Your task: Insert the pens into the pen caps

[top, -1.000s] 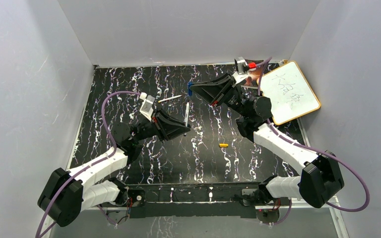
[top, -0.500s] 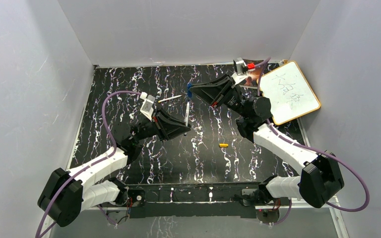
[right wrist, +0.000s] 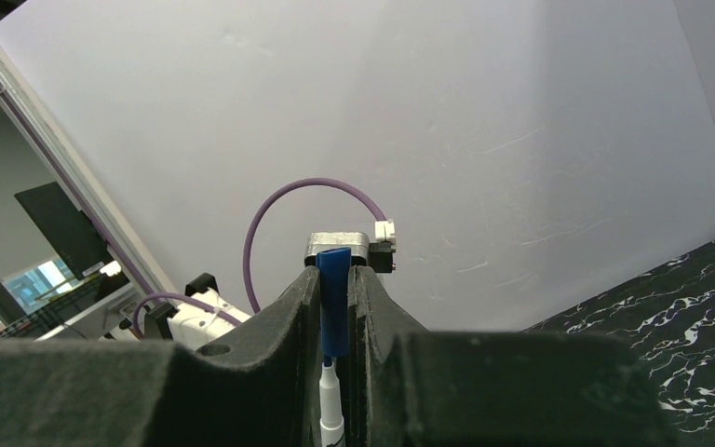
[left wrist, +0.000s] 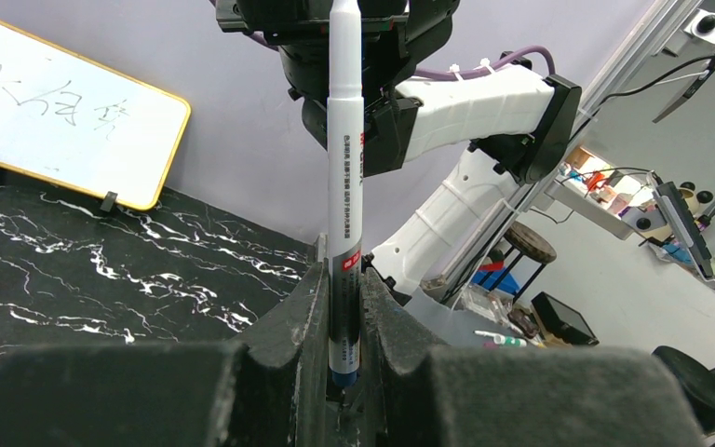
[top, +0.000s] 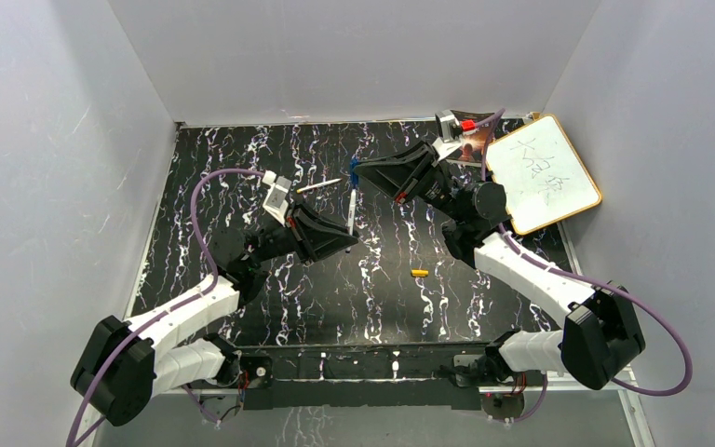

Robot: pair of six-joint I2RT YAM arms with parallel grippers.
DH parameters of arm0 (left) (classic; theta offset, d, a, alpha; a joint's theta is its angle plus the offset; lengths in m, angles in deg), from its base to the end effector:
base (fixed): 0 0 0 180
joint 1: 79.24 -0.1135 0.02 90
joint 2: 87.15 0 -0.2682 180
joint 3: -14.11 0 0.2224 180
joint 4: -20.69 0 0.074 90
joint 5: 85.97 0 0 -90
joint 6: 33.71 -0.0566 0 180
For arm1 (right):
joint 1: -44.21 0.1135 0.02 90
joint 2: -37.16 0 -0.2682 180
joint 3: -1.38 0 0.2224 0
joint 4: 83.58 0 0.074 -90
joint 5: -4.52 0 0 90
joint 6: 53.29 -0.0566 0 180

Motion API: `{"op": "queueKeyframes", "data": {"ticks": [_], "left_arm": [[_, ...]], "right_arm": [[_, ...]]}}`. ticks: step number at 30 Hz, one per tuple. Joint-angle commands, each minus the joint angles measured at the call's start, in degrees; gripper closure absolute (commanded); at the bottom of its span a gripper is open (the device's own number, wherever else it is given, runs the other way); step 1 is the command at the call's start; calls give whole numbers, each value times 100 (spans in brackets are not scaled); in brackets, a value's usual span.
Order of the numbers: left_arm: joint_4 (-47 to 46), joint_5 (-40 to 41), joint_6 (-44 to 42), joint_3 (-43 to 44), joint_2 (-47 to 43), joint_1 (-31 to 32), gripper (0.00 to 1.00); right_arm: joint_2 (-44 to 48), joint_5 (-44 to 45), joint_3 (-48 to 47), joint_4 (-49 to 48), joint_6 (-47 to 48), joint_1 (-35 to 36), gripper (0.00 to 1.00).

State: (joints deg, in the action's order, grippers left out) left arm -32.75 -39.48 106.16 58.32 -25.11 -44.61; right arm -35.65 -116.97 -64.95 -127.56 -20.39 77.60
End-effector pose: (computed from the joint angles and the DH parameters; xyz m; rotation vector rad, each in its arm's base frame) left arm 0.1420 -0.1454 0.3493 0.6548 1.1244 -1.6482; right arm 0.1997 0.1671 0.4191 -0.3610 1.1175 1.6704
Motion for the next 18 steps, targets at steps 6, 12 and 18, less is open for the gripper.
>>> {"op": "queueKeyframes", "data": {"ticks": [6, 12, 18], "left_arm": [[-225, 43, -124, 220, -104, 19, 100], [-81, 88, -226, 301, -115, 19, 100], [-72, 96, -216, 336, -78, 18, 100]], "right_arm": [[4, -68, 36, -241, -3, 42, 100], [-9, -95, 103, -299, -34, 49, 100], [-8, -115, 79, -320, -16, 49, 100]]}}
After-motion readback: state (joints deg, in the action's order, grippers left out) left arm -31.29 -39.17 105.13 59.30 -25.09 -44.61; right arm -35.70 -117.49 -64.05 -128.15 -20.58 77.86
